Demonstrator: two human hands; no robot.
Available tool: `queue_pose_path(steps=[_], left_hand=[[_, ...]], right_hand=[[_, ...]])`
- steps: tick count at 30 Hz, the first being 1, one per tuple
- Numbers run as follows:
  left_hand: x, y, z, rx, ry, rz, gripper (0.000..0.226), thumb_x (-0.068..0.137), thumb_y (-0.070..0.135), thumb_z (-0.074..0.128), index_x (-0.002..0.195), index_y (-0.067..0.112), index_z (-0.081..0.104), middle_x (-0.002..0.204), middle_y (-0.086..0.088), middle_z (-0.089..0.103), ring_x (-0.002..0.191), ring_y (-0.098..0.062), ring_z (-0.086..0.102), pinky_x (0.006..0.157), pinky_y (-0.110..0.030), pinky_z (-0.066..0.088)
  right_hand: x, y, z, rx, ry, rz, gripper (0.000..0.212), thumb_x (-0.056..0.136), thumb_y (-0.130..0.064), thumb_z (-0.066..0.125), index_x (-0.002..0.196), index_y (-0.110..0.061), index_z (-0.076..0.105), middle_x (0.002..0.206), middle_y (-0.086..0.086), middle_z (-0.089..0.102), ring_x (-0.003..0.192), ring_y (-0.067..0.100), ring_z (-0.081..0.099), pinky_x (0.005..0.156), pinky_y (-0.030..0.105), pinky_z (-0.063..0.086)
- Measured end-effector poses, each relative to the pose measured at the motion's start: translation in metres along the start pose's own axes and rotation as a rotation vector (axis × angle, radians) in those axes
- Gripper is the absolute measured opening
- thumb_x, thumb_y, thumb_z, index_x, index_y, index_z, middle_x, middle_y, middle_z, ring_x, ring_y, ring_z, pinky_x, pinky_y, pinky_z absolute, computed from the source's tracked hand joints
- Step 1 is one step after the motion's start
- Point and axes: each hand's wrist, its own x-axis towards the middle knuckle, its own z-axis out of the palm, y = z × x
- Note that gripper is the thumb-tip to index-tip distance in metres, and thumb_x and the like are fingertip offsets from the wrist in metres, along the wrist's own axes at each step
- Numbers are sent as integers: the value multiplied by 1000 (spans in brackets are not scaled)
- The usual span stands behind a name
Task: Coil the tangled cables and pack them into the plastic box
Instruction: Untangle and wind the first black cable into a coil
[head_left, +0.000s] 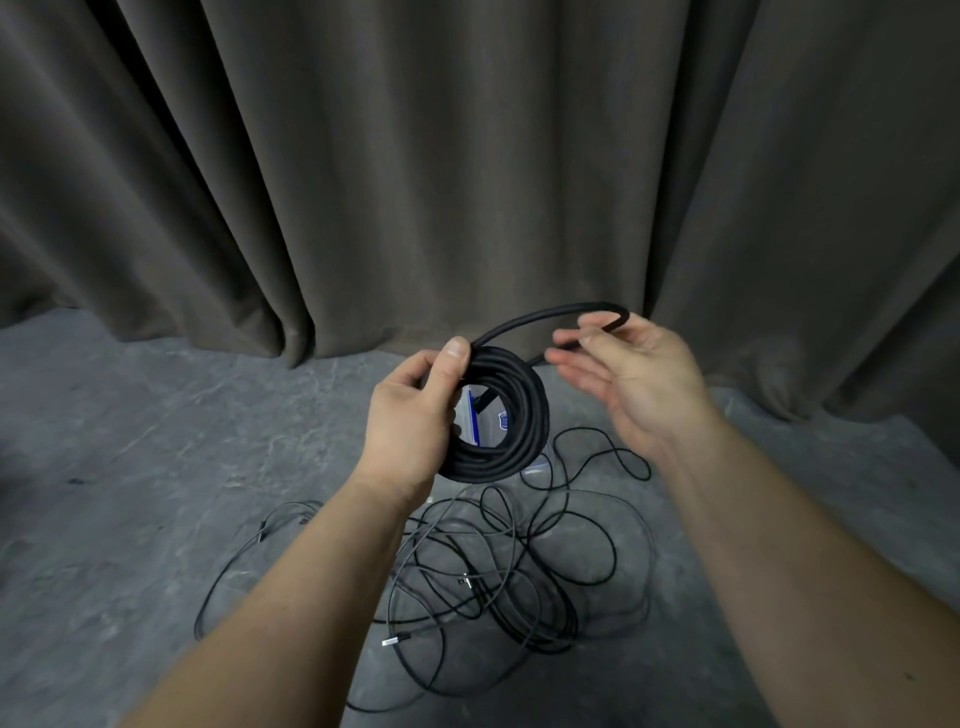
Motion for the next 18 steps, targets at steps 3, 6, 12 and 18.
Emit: queue_pose_path(steps=[3,6,12,18], left_hand=[[-3,1,1,39,-45,37,36,94,35,57,60,24,61,51,13,53,47,-4,43,53,-22,38],[-6,2,1,89,-96,92,37,95,27,57,58,24,57,47,14,53,46,-2,47,51,-15,40],[-13,4,6,124,-238,142,13,94,14,56,83,14,63,47,20,56,48,6,53,55,-7,40],[-14,4,4,180,-262,187,11,93,13,57,84,17,63,50,24,57,51,9,55,55,-5,40]], right_hand=[[0,-2,0,-20,73,-8,11,97,-12,54,86,-13,54,86,5,72,63,12,69,57,19,53],[1,-2,-1,-95,101,-51,17,98,-16,54,81,-15,51,83,2,73,55,8,64,49,16,46],[-3,5,5,-201,-27,48,20,98,-18,54,79,-13,51,74,6,73,53,14,61,56,26,47],[-4,4,4,-311,-91,82,26,97,-18,55,72,-14,49,66,4,69,49,13,57,47,20,41]])
